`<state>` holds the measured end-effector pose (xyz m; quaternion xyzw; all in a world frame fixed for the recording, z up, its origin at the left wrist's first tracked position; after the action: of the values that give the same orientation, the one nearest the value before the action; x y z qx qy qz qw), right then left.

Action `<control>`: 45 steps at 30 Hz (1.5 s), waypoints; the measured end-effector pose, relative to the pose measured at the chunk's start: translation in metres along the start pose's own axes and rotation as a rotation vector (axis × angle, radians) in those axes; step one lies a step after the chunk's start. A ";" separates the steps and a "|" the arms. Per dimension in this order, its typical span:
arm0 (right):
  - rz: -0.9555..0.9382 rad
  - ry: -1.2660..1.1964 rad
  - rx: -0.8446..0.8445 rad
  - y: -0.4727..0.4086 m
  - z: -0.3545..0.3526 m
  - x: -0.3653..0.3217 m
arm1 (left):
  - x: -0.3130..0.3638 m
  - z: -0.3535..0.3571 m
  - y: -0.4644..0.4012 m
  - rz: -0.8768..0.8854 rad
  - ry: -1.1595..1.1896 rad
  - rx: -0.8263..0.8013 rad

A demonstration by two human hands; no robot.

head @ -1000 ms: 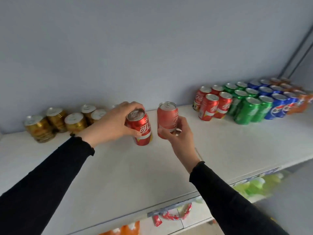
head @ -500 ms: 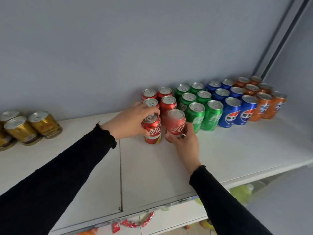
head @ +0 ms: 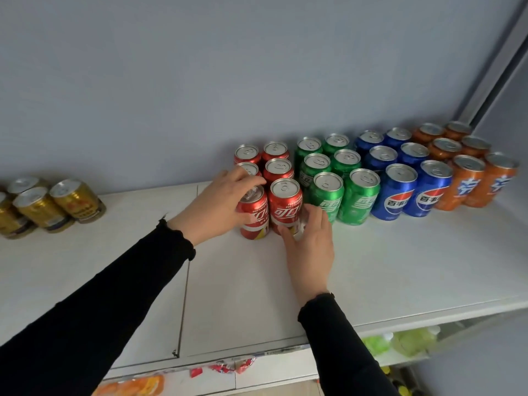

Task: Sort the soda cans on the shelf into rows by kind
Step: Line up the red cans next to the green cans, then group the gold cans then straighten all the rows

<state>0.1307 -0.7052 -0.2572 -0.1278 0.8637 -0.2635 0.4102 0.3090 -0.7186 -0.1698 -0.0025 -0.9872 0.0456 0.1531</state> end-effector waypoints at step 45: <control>0.069 -0.512 -0.469 0.005 0.341 -0.275 | -0.427 -0.135 0.078 -0.247 -0.250 -0.072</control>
<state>0.5691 -0.7003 -0.2627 -0.2515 0.7737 -0.0032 0.5814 0.7566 -0.6371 -0.1779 0.1191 -0.9923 -0.0090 0.0335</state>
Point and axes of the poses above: each hand's wrist, its own y-axis away from the middle knuckle, its own z-axis out of the palm, x = y × z, the point moved 6 cm from there along -y, towards the middle knuckle, and after that the axes turned 15 degrees about -z, right-handed, at the moved point
